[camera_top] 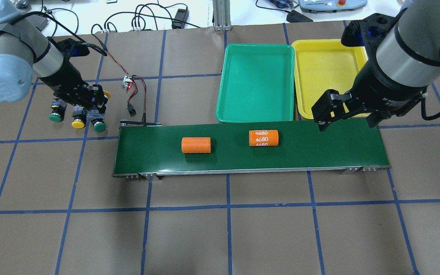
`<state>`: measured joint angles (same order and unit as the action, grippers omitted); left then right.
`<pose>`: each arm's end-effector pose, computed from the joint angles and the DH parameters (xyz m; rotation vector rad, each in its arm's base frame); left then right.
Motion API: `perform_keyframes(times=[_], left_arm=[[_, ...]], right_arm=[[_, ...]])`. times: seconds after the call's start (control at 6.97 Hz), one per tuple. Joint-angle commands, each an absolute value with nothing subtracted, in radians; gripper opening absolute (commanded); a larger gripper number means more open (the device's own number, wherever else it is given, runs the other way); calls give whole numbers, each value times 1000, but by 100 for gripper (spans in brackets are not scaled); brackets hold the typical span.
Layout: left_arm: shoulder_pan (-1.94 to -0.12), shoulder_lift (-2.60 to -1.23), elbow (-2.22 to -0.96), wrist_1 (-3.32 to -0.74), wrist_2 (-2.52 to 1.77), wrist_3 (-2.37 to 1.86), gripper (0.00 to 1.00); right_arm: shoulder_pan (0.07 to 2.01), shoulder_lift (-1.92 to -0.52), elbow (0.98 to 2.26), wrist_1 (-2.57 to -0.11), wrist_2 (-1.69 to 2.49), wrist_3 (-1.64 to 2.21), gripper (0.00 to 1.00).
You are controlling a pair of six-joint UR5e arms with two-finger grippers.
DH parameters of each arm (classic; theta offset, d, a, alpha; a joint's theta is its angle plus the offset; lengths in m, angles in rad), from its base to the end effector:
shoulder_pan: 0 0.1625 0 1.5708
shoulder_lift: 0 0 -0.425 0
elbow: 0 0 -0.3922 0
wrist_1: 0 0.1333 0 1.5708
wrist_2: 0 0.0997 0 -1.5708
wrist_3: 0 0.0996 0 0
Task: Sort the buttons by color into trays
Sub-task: 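Carry the yellow-capped button onto the belt and release it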
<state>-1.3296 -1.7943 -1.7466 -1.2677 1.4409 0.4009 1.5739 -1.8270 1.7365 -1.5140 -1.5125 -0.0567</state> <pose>-0.0117 -0.5644 0.3166 -0.2289 -2.9784 -0.0752 0.1403 -0.3855 0.5131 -0.0937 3.0823 -0.0544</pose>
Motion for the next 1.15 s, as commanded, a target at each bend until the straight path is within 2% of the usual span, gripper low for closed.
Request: perform_keyframes(times=[0.0,0.86,1.0], left_arm=[[-1413,-1755,-1935,-1048,1445,357,0],[-1425,-1713,-2013,-1057,1460,301,0],[-1425,-1706,-2014,-1075,1460,299,25]], right_arm=[[1574,-1827,1736,-1514,-1511,-57,100],[1574,-1829,1740,-1514,-1513,-57,100],[1574,-1827,1740,-1514,-1513,-57,100]])
